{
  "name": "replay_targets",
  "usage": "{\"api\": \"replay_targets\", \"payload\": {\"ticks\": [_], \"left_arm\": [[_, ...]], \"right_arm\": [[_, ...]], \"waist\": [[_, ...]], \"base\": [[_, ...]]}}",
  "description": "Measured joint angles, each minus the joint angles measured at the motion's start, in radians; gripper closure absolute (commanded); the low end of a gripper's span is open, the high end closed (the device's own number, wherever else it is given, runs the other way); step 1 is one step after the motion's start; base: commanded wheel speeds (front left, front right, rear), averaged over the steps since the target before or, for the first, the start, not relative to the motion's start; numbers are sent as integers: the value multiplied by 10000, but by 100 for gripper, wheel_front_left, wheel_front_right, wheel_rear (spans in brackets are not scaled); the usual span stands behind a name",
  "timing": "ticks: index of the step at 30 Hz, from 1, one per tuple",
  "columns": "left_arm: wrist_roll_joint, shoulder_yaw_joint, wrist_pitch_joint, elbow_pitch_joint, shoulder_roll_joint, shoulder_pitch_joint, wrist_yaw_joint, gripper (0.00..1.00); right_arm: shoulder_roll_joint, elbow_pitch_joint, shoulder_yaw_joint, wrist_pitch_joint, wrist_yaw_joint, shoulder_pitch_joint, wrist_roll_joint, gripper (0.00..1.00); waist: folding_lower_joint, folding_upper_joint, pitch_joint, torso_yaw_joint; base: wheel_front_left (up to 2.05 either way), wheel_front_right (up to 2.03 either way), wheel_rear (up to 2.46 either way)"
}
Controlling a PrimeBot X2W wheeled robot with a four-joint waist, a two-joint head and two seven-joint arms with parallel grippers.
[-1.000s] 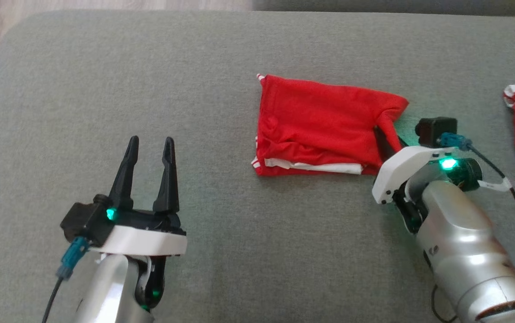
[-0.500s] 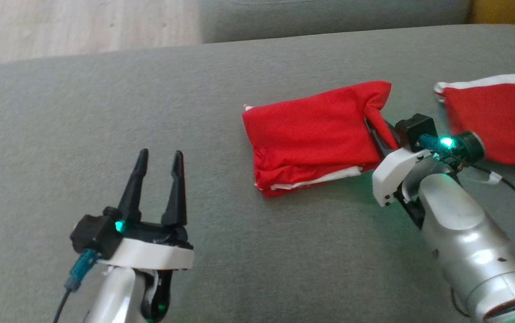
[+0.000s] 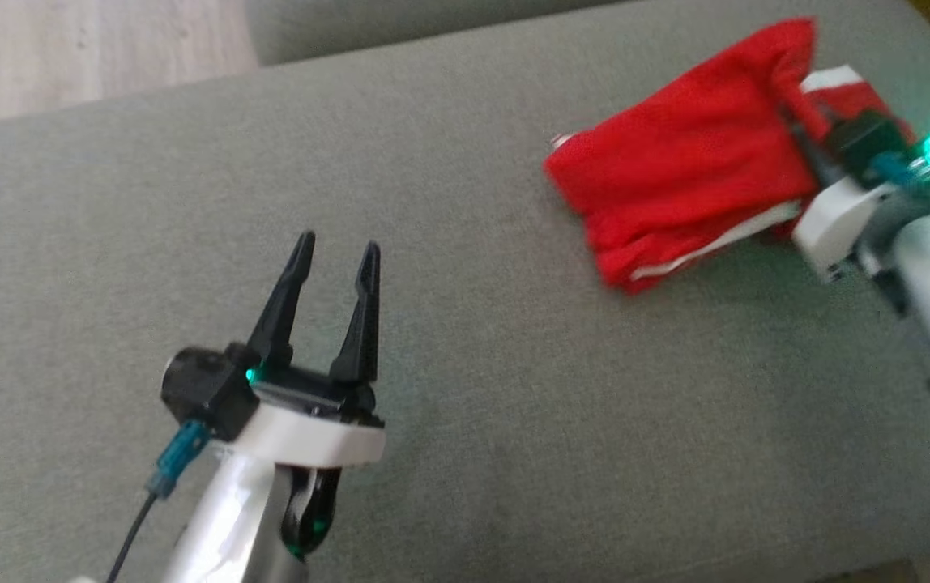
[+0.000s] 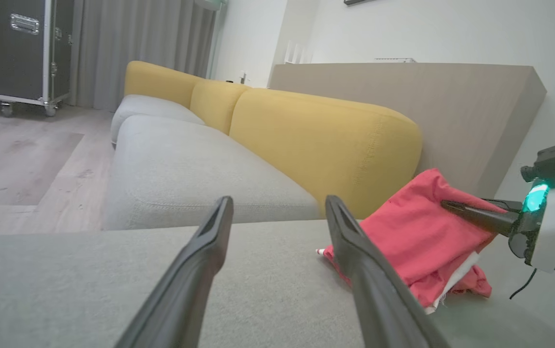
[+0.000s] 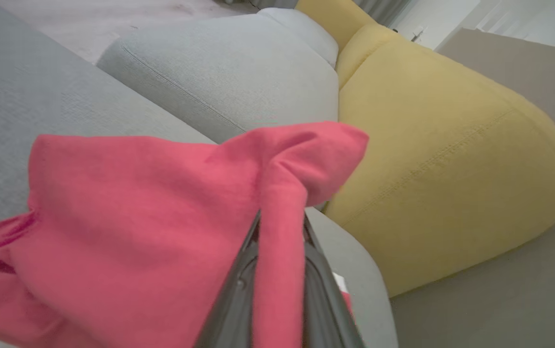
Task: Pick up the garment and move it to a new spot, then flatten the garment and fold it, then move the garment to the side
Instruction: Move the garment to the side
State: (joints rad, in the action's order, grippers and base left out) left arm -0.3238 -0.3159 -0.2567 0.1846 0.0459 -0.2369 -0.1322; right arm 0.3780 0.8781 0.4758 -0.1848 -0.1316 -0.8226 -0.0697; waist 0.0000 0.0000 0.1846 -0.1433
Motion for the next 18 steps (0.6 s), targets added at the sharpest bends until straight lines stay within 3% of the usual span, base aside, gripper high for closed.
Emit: {"api": "replay_targets", "payload": {"ticks": [9,18], "left_arm": [[127,-207,0,-54,-12,-964,0,0],[167,-428,0,54,-21,-1675,0,0]], "right_arm": [[1764,-704,-313,755,0,-244,272,100],[2424,-332,-1670,1198,0,-510,161,100]], "waist": [[1,0,1156,-297],[2,0,2067,-79]], "base": [[0,0,0],[0,0,0]]}}
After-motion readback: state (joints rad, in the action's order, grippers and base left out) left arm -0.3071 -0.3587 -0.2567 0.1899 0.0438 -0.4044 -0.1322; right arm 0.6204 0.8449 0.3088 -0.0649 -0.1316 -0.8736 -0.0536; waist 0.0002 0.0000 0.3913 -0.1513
